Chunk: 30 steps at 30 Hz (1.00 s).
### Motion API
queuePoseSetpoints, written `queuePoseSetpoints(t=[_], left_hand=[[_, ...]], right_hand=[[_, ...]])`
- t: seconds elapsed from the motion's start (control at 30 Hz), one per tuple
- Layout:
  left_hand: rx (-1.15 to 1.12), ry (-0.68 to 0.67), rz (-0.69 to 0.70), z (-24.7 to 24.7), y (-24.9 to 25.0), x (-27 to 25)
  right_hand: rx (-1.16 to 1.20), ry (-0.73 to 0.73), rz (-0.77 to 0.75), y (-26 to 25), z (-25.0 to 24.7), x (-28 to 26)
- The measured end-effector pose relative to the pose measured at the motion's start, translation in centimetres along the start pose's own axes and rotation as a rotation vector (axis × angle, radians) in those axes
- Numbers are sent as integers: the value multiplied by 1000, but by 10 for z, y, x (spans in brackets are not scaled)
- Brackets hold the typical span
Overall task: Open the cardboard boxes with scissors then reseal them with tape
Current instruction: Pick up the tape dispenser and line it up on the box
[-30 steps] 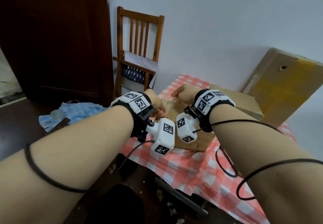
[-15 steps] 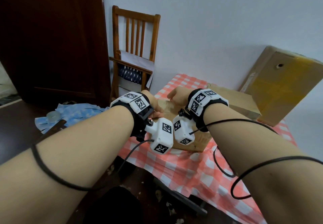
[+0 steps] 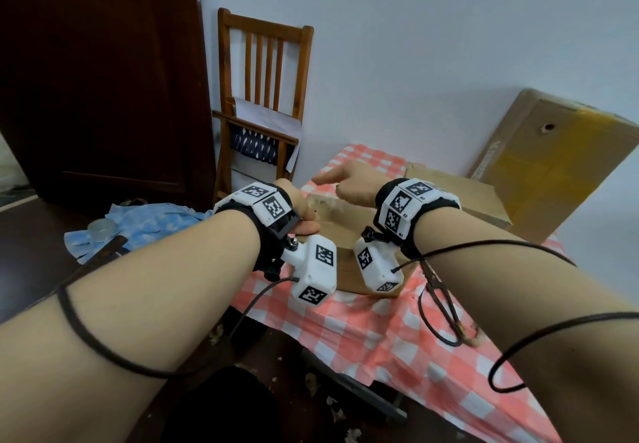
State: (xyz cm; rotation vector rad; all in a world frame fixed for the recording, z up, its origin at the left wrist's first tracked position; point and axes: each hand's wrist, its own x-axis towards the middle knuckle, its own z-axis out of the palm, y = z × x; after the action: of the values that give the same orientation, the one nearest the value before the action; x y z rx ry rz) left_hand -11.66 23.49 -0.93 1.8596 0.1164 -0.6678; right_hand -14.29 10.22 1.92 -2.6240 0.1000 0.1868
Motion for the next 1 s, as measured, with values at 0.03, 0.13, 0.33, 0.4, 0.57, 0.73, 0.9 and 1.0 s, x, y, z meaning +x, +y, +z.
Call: queuePoseSetpoints(t=[0.03, 0.13, 0.33, 0.4, 0.57, 0.73, 0.9, 1.0], left_hand=[[21, -3, -11, 0, -1, 2], [82, 38, 14, -1, -1, 3], [449, 95, 144, -9, 5, -9], [636, 246, 269, -12, 6, -10], [1099, 126, 670, 5, -6, 3], [1248, -31, 705, 28, -26, 14], [1275, -15, 635, 36, -23, 23], [1291, 7, 596, 41, -19, 32]], right_hand=[[-41, -65, -1, -2, 3, -2], [-290, -249, 0, 1, 14, -5], [-411, -237, -23, 8, 18, -8], [-361, -183, 16, 11, 16, -12], [-470, -199, 121, 21, 14, -18], [-598, -132, 86, 29, 31, -25], [-615, -79, 91, 30, 35, -27], [-593, -76, 79, 32, 37, -26]])
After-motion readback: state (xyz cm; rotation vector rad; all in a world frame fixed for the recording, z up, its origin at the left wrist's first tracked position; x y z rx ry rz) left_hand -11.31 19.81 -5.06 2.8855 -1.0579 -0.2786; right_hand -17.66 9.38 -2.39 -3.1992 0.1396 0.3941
